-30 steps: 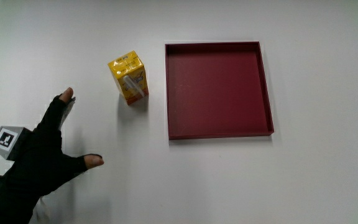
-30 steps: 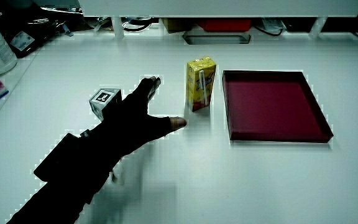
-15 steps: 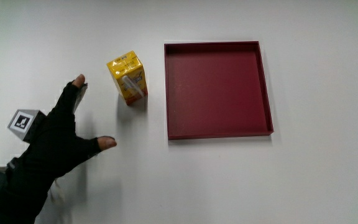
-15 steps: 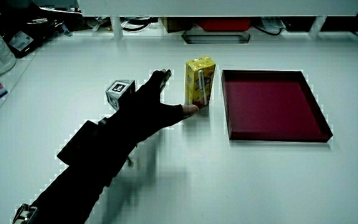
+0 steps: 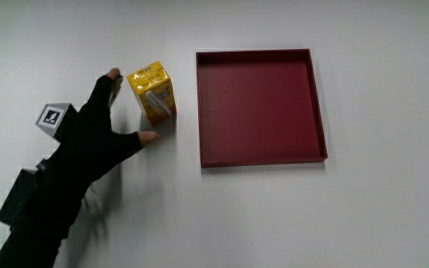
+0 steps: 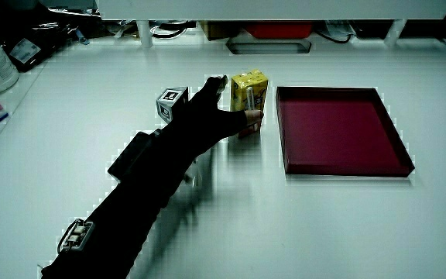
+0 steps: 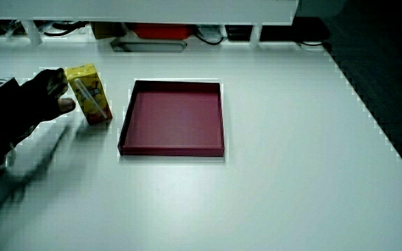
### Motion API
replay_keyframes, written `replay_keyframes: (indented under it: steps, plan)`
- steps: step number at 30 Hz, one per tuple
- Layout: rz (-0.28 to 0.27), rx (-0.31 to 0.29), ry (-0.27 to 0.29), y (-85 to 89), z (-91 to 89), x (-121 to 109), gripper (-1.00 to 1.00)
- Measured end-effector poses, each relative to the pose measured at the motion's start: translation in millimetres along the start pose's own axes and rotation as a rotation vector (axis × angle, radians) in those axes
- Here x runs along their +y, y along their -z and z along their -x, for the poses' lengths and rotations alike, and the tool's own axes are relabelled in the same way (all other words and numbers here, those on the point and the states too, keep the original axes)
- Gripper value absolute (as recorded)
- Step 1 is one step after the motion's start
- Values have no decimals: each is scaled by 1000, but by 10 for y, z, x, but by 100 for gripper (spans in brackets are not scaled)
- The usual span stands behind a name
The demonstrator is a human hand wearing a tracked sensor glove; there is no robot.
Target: Pick ice redtea
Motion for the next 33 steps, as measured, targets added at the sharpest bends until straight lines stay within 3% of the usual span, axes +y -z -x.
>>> replay_keyframes:
  steps: [5,10,20,33]
  plan:
    - [2,-22,17,78,-18,144,0]
    - [-6,-80,21,134,-47,226,0]
    - [-34,-79,34,145,-44,248,0]
    - [-169,-59,100,41,-33,180,54]
